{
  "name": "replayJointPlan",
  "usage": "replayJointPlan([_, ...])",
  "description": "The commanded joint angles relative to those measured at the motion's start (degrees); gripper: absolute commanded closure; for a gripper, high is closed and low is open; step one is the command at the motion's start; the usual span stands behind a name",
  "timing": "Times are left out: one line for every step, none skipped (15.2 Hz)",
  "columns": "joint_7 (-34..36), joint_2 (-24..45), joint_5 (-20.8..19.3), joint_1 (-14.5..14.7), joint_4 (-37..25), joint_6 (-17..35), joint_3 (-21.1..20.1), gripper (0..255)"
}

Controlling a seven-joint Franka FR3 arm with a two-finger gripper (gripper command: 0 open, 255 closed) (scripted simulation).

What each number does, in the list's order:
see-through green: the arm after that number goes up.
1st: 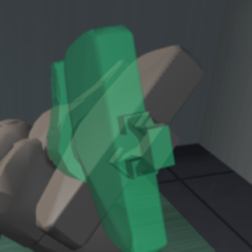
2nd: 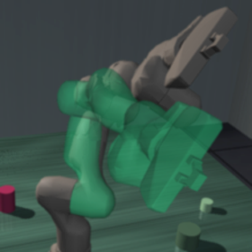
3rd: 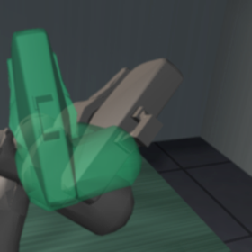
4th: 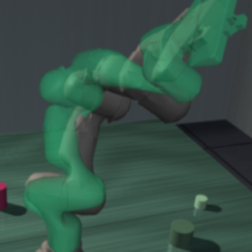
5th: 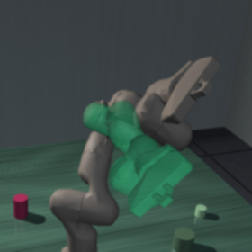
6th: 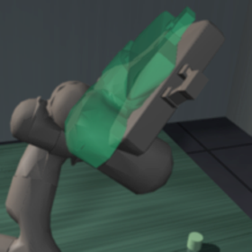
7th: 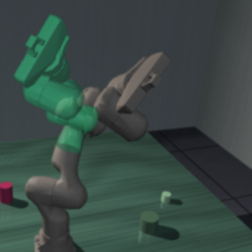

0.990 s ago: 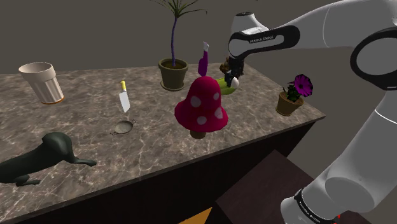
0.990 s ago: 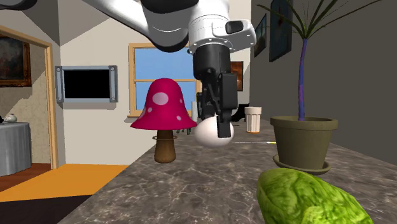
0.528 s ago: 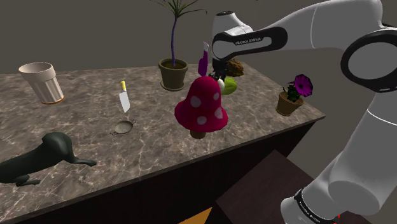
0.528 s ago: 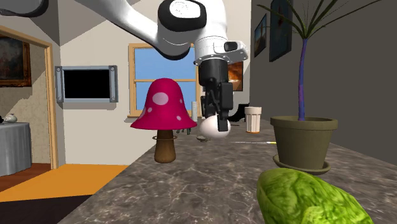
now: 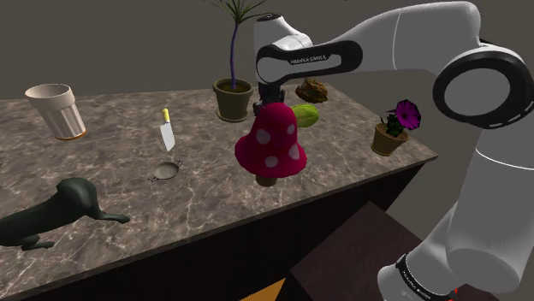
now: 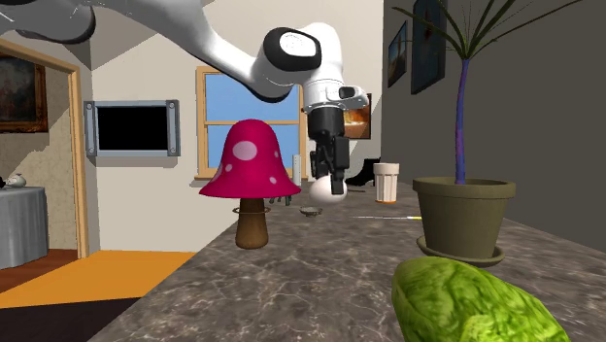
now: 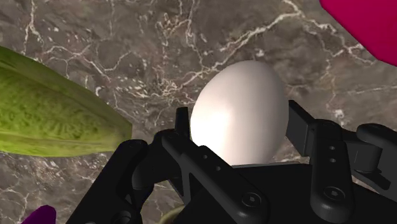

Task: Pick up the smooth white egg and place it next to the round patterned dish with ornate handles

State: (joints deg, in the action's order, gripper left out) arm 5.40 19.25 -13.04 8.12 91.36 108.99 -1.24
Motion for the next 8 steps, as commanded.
replayJointPlan([1.89,2.59,-0.14,1.46,-3.62,-1.44,-0.65,255])
replayJointPlan([2.83,3.86,-0.22,2.24,-5.42,-2.19,-0.96,255])
replayJointPlan([3.74,5.19,-0.3,3.04,-7.34,-2.99,-1.25,255])
replayJointPlan([4.63,6.6,-0.39,3.84,-9.39,-3.84,-1.53,255])
replayJointPlan([5.49,8.08,-0.48,4.66,-11.57,-4.74,-1.78,255])
replayJointPlan([6.31,9.64,-0.56,5.48,-13.91,-5.7,-2.01,255])
replayJointPlan([7.09,11.3,-0.65,6.33,-16.42,-6.74,-2.22,255])
replayJointPlan([7.83,13.07,-0.73,7.18,-19.13,-7.87,-2.4,255])
